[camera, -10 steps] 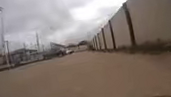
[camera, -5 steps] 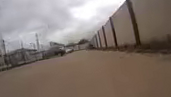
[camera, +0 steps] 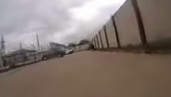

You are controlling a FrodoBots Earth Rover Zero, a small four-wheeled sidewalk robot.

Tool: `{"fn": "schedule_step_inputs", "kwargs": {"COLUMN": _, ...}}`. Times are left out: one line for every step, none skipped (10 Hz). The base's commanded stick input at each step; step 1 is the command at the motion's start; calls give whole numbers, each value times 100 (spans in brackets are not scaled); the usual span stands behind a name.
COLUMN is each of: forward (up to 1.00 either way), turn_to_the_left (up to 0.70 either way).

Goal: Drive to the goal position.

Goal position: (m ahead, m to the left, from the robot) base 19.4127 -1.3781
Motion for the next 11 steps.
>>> {"fn": "schedule_step_inputs", "kwargs": {"forward": 100, "turn_to_the_left": 0}}
{"fn": "schedule_step_inputs", "kwargs": {"forward": 100, "turn_to_the_left": 0}}
{"fn": "schedule_step_inputs", "kwargs": {"forward": 100, "turn_to_the_left": 0}}
{"fn": "schedule_step_inputs", "kwargs": {"forward": 100, "turn_to_the_left": 0}}
{"fn": "schedule_step_inputs", "kwargs": {"forward": 100, "turn_to_the_left": 0}}
{"fn": "schedule_step_inputs", "kwargs": {"forward": 100, "turn_to_the_left": 0}}
{"fn": "schedule_step_inputs", "kwargs": {"forward": 100, "turn_to_the_left": 0}}
{"fn": "schedule_step_inputs", "kwargs": {"forward": 100, "turn_to_the_left": 0}}
{"fn": "schedule_step_inputs", "kwargs": {"forward": 100, "turn_to_the_left": 0}}
{"fn": "schedule_step_inputs", "kwargs": {"forward": 100, "turn_to_the_left": 0}}
{"fn": "schedule_step_inputs", "kwargs": {"forward": 100, "turn_to_the_left": 0}}
